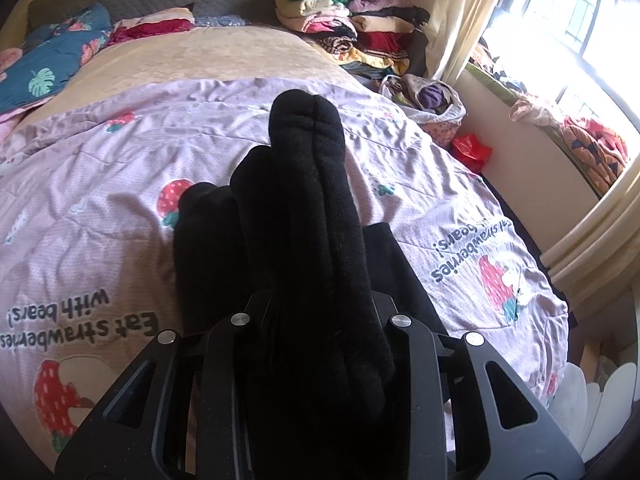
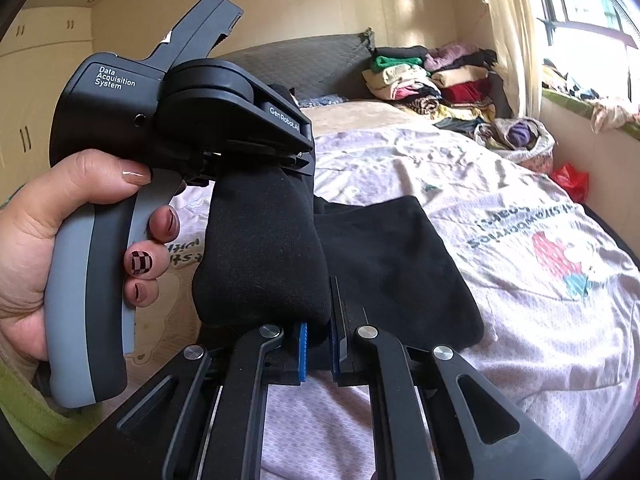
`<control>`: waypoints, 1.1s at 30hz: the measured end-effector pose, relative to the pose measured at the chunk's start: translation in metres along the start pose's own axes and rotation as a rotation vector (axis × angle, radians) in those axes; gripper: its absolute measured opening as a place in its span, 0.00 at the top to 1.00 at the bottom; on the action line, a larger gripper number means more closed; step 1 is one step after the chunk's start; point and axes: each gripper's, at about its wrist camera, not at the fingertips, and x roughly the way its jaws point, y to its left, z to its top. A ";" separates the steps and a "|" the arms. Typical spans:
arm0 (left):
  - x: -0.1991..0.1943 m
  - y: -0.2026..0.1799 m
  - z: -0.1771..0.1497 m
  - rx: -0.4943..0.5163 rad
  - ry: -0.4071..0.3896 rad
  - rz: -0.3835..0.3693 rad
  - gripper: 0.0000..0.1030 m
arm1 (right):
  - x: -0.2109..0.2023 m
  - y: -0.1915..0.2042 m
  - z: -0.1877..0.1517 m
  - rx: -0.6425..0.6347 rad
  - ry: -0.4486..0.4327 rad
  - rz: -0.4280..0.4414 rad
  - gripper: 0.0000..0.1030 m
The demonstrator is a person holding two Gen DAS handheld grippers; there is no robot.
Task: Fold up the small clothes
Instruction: 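Fold the lifted side over onto the rest of the stack with the left tool, then open the left tool on the fold while the right tool grasps the folded edge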
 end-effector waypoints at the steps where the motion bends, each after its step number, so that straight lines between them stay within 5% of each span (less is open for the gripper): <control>1: 0.003 -0.002 0.000 0.000 0.006 -0.001 0.79 | 0.000 -0.003 -0.001 0.012 0.004 0.001 0.93; 10: 0.034 -0.026 -0.001 0.017 0.064 -0.006 0.76 | 0.008 -0.036 -0.008 0.145 0.048 0.030 0.93; 19: 0.070 -0.048 -0.005 0.055 0.128 0.036 0.61 | 0.029 -0.078 -0.023 0.369 0.137 0.153 0.90; 24: 0.081 -0.055 -0.004 0.059 0.140 0.034 0.42 | 0.033 -0.095 -0.030 0.471 0.165 0.203 0.77; 25: 0.082 -0.055 -0.003 0.052 0.139 0.016 0.32 | 0.034 -0.097 -0.031 0.480 0.174 0.212 0.77; 29: 0.078 -0.054 0.002 0.029 0.124 -0.030 0.26 | 0.031 -0.101 -0.026 0.487 0.185 0.236 0.72; 33: 0.048 -0.033 0.007 -0.014 0.045 -0.043 0.17 | 0.019 -0.114 -0.017 0.514 0.175 0.268 0.39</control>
